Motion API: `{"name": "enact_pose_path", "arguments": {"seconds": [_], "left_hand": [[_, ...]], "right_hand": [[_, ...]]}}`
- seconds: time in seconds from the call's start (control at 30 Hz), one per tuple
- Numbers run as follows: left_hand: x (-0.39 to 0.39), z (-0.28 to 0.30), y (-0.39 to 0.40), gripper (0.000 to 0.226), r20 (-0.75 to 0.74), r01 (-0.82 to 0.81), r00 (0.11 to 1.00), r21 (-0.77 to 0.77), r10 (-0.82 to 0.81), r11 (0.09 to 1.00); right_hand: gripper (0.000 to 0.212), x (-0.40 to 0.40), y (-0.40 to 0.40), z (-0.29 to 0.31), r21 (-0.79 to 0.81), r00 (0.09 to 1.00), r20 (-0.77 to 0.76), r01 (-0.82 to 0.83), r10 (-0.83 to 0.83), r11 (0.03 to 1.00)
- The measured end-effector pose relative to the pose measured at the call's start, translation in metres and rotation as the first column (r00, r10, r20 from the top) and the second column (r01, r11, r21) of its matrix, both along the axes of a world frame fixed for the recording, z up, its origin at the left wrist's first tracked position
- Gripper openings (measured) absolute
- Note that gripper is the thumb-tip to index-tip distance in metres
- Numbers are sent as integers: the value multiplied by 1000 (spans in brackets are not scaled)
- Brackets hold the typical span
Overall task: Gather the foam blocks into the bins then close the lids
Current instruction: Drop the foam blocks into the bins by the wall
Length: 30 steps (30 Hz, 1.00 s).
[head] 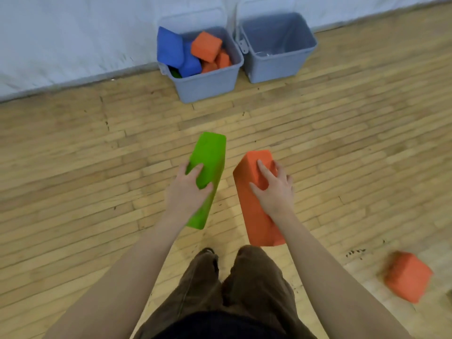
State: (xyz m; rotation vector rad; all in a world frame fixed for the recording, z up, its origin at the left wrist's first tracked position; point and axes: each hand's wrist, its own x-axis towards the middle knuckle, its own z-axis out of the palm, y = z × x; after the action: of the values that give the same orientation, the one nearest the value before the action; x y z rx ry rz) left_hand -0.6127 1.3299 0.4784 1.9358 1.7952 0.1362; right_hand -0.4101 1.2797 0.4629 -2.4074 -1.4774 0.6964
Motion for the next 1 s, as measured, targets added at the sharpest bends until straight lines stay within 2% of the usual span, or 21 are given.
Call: {"name": "enact_pose_path", "arguments": {"seconds": [0.3,0.63,0.87,1.0], "left_hand": [[40,-4,169,58,49,-4,999,30,2,1000],[79,-5,386,59,24,-155,988,-8,156,988],[72,-11,501,58,51,-315,948,8,314,949],[63,-25,588,57,64,-322,945,30,320,946]], "right_hand": [[62,38,143,-19,-40,999,18,34,-34,999],[61,100,398,-7,24,997,24,-80,79,997],[62,93,566,-4,115,983,-10,-182,184,977],[63,82,660,-15,123,974,38,-226,223,966]]}}
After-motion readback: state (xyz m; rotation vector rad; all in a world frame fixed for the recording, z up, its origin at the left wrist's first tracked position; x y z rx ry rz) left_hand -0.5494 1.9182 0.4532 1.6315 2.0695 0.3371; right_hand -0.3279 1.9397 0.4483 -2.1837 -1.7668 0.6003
